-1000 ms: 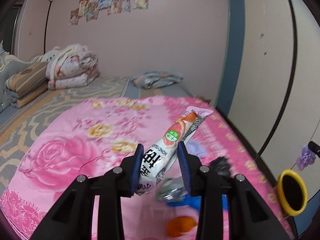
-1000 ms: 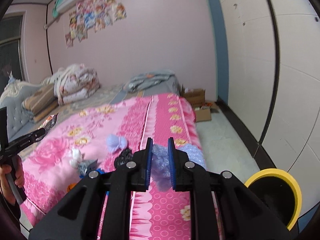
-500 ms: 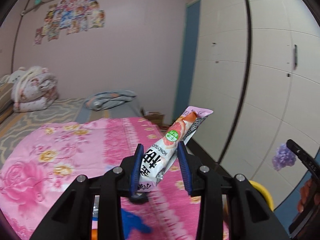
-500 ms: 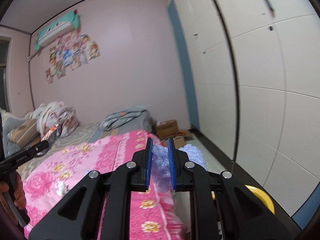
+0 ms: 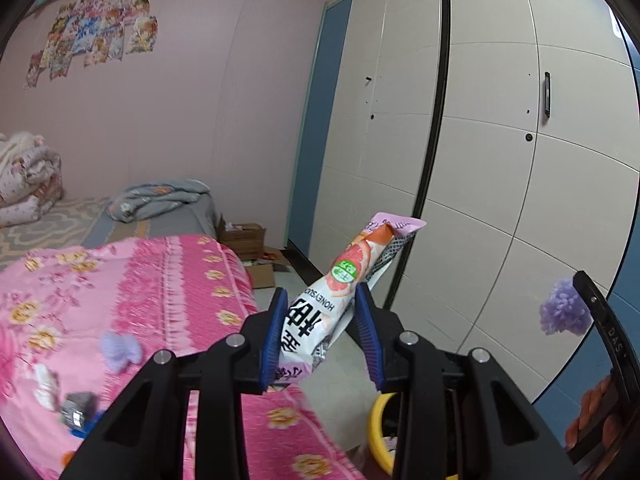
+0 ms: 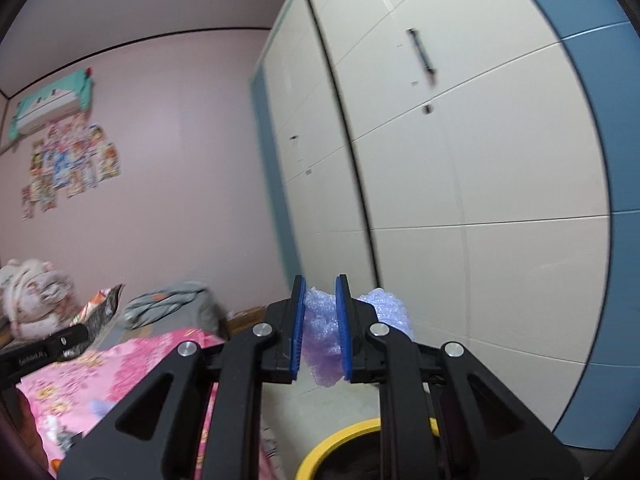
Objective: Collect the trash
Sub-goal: 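Carry the mesh ball and printed wrapper to the yellow bin and open both tools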
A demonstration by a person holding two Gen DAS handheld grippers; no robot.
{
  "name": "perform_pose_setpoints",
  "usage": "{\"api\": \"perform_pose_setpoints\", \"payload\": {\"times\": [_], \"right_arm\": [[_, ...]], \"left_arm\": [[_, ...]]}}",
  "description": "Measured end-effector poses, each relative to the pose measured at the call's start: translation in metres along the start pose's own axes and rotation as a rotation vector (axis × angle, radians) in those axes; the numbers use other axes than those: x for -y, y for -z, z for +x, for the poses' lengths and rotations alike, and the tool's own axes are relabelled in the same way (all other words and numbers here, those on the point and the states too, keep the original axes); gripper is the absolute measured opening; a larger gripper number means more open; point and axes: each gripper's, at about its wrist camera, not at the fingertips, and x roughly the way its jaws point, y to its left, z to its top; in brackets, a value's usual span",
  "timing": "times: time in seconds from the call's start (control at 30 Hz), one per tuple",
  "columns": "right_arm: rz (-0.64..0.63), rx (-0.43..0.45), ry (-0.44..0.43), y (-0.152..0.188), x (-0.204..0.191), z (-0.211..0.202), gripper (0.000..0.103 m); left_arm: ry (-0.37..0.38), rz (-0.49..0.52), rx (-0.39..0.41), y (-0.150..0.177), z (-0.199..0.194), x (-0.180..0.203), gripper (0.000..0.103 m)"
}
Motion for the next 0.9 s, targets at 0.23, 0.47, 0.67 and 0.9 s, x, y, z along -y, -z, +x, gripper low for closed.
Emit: {"api": "perform_pose_setpoints", "payload": {"times": [0.23,0.47,0.67,0.9], "right_arm": [[0.015,-0.022,0.094,0.021,0.031,0.019,0.014],[0.041,-0.118,0.133,0.053,0.063,0.049,0.014],[0.052,-0.192,0.172,0.081,0.084,0.076,0.014],[0.097,-0.292,0.205,0.122,0.103,0.096,0.015]], "left_arm": [[0.055,0.040,-0.077,0.027,0.049,0.044,0.033],[0.105,0.119,-0.182,0.064,0.103,0.079,0.033],[0.144,0.169,-0.273,0.096,0.144,0.099,0.033],[0.188,0.185,-0.377,0.124,0.183,0.111,0.033]]}}
